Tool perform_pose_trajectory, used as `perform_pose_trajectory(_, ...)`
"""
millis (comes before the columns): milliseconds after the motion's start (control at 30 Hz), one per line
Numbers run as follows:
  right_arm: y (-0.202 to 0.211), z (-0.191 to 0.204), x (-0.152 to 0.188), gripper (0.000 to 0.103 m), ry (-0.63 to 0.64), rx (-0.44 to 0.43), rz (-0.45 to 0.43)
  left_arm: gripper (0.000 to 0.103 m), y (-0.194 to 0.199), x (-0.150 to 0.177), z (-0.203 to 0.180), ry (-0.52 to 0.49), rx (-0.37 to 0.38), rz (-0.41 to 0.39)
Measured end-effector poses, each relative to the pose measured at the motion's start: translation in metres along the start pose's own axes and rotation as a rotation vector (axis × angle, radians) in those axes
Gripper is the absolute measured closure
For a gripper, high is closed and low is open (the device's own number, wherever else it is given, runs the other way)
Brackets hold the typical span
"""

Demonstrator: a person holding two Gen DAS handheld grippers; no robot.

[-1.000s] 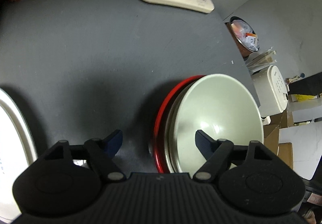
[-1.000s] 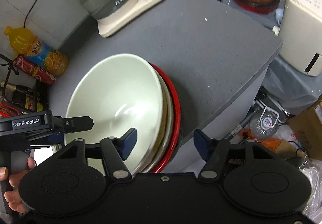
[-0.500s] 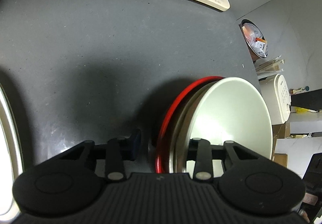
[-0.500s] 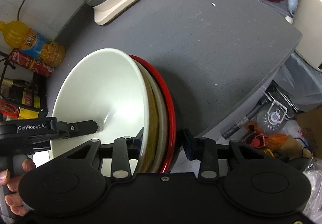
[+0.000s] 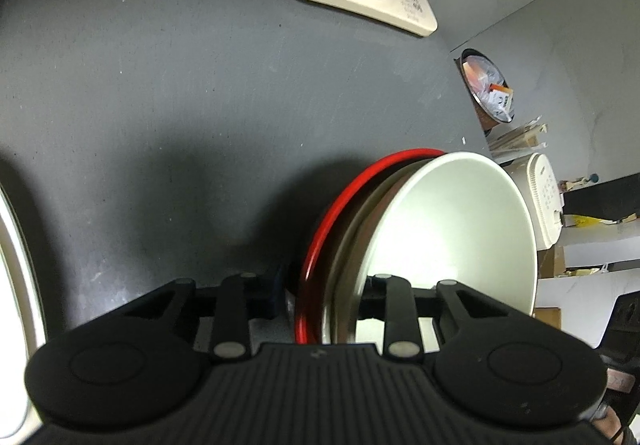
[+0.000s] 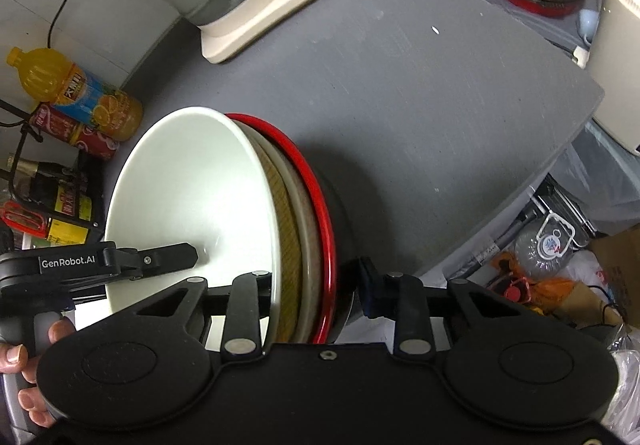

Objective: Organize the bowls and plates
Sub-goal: 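Lift the nested bowls with both tools and carry them over the plate stack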

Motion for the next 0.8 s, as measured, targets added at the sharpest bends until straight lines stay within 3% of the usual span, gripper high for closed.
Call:
perform_pose_trajectory(333,0.002,0.037,-0.006,0.073,0.064,-0.016,-0.010,0.073,0.036,-0.001,0.016,0.004,-0.003,-0.064)
perform_pose_trajectory(800,-0.005,0.114,-0.001,0.073,0.227,-0.050,0.012,0.073,0.096,0.016,0.077,0.092,-0.010,-0.157)
Point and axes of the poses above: each gripper's, at about its wrist camera, not at the fingertips, and y roughly against the way its jaws point, z to its left, x to its underside, the point moved 4 cm from there along -y, roughly the way its jaws point, and after that the axes turned 9 degrees about z, right-handed, at the moved point
